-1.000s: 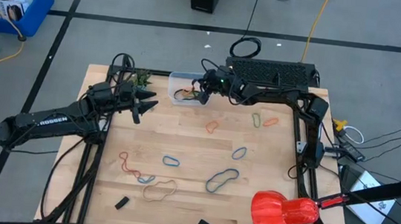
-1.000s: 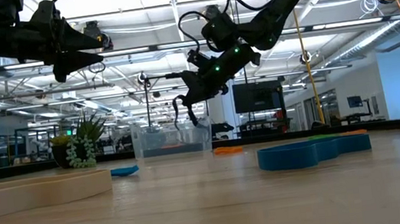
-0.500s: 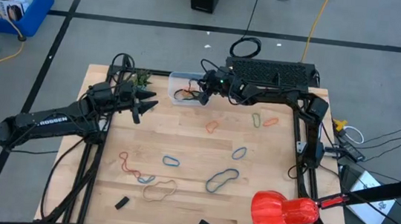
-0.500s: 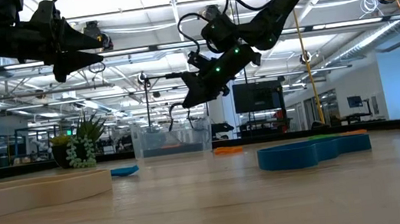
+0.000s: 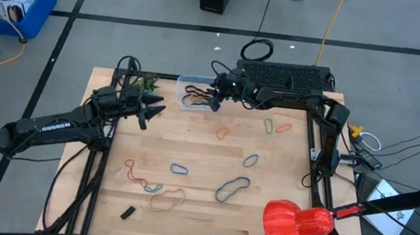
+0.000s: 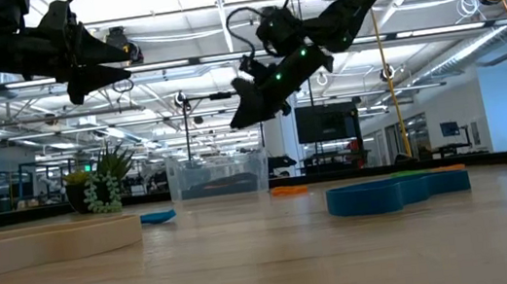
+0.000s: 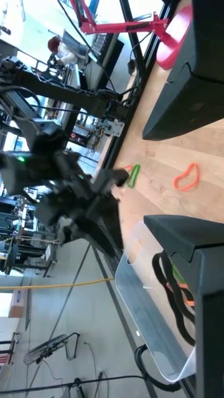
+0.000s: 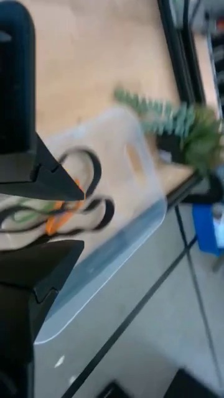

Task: Pick and place rubber bands into bin
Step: Put the left orange rubber band into the transparent bin

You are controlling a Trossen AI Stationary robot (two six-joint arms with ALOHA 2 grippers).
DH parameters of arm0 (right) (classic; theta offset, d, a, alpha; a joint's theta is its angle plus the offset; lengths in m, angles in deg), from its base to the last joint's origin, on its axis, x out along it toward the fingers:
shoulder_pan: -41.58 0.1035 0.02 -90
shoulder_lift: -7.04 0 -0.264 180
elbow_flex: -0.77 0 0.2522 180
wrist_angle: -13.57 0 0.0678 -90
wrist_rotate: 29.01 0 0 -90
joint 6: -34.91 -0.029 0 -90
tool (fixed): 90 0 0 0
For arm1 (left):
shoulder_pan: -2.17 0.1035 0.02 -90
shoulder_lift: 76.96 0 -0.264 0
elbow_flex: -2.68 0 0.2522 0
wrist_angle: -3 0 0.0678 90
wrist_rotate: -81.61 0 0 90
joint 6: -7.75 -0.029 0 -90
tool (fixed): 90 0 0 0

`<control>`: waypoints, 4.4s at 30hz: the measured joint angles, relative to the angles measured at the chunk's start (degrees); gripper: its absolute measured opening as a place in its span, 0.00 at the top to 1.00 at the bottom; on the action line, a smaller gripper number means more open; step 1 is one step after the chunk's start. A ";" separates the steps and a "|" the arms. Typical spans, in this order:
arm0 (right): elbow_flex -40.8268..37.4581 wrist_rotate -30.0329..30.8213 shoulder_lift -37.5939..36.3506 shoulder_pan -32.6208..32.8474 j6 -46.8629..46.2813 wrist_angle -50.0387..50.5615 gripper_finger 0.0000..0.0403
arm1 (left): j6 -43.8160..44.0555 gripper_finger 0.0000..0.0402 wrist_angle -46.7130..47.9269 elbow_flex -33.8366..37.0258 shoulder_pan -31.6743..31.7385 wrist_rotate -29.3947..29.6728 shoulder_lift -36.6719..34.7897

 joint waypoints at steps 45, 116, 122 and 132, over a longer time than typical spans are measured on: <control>-0.02 -11.37 -2.85 5.01 20.90 33.18 0.79 | 0.00 0.47 4.61 0.00 0.00 -0.04 0.00; -16.83 -6.44 -1.88 5.01 5.82 7.87 0.99 | 0.11 0.47 4.66 0.00 0.00 0.04 0.00; -16.72 -6.49 -7.96 4.97 5.85 2.95 1.00 | 0.18 0.47 4.65 0.00 0.00 0.04 -0.01; -16.70 -6.57 -19.67 4.60 5.80 -13.32 1.00 | 0.22 0.47 4.63 0.00 0.00 0.07 0.00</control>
